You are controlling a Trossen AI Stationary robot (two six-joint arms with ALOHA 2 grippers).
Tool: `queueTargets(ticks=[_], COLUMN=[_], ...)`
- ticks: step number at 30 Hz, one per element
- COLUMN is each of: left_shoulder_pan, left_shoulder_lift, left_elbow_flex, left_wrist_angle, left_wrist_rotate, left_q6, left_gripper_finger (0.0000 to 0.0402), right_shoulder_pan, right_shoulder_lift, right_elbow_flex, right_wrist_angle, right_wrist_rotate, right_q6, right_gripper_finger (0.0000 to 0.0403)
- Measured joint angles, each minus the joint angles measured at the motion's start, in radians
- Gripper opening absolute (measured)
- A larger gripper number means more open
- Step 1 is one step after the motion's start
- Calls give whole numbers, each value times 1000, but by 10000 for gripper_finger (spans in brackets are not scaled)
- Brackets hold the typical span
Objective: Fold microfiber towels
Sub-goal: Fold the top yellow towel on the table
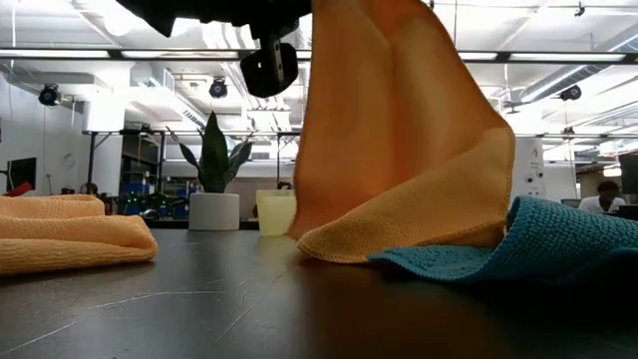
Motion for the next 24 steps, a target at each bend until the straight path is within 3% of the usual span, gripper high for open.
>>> queueTargets(ticks=[6, 11, 17, 24], left_shoulder_pan=[0, 0, -6, -8], left_shoulder_lift=[0, 0, 0, 0], left_elbow_flex=[1, 3, 3, 3], left_wrist_angle=[1, 7, 9, 10], left_wrist_rotate=[37, 38, 38, 37], left_q6=[-52, -52, -52, -51], left_gripper_finger=[0, 0, 0, 0], right_shoulder_pan=[-2, -12, -36, -44], right_shoulder_lift=[44, 47, 48, 49], right_elbow_flex=[84, 96, 96, 96], right_wrist_angle=[-1, -3, 0, -3], right_wrist_rotate=[9, 1, -87, -124], right_q6=[-151, -157, -132, -123], right_gripper_finger=[219, 219, 217, 158])
